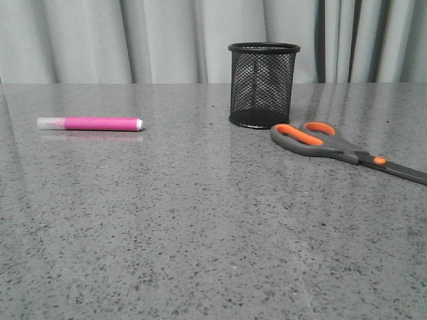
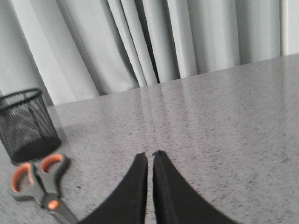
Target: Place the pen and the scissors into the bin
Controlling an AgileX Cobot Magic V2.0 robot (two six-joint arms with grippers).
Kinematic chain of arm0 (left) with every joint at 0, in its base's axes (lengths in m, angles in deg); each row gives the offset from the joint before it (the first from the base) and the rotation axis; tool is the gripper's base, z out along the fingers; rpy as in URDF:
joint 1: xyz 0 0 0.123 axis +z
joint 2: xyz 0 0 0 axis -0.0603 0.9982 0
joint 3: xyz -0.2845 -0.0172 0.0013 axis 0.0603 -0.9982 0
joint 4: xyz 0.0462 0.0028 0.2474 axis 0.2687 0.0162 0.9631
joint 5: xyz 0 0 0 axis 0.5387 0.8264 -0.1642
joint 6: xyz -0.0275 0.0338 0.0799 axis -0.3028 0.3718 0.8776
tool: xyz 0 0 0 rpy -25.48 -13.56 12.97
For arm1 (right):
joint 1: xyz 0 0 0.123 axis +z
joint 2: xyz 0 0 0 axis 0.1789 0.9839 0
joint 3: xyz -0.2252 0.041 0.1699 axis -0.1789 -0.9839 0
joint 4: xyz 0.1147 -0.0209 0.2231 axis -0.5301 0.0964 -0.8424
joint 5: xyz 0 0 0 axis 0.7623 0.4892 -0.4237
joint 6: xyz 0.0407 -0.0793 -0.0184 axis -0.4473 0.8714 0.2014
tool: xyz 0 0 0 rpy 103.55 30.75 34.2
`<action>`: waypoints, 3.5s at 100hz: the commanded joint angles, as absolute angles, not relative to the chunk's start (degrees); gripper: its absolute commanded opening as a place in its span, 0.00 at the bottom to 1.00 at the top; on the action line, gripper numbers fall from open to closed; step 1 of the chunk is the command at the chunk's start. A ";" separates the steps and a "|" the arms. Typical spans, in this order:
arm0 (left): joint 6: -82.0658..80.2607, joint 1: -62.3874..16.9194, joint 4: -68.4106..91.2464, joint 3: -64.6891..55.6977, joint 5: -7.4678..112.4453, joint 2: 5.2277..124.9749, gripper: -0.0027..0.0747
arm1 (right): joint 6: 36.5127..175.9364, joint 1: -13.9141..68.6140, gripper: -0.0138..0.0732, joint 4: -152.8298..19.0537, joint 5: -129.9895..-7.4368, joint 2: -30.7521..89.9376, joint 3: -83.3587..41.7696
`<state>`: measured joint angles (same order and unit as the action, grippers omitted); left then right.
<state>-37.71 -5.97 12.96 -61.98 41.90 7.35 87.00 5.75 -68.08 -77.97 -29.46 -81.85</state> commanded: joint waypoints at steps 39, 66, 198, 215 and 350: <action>-37.90 -6.23 -3.71 -56.94 42.89 7.61 0.01 | 87.01 5.44 0.11 -82.87 -74.49 -28.32 -75.31; -28.81 -6.23 7.81 -37.29 57.52 25.13 0.01 | 94.12 5.44 0.10 -81.33 -61.72 -8.02 -60.17; 53.46 -6.33 -19.17 11.40 99.20 98.10 0.52 | 112.02 5.44 0.66 -85.30 -43.03 21.99 -36.01; 64.03 -6.33 -16.79 20.05 104.36 107.72 0.52 | 112.52 5.44 0.66 -85.30 -43.03 21.99 -36.01; 50.13 -11.35 -12.02 40.18 112.86 113.52 0.01 | 112.66 5.44 0.66 -85.30 -42.95 22.09 -36.01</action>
<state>51.31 -10.34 -4.45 36.32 108.65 120.21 111.99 5.75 -83.71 -40.74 22.28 -37.96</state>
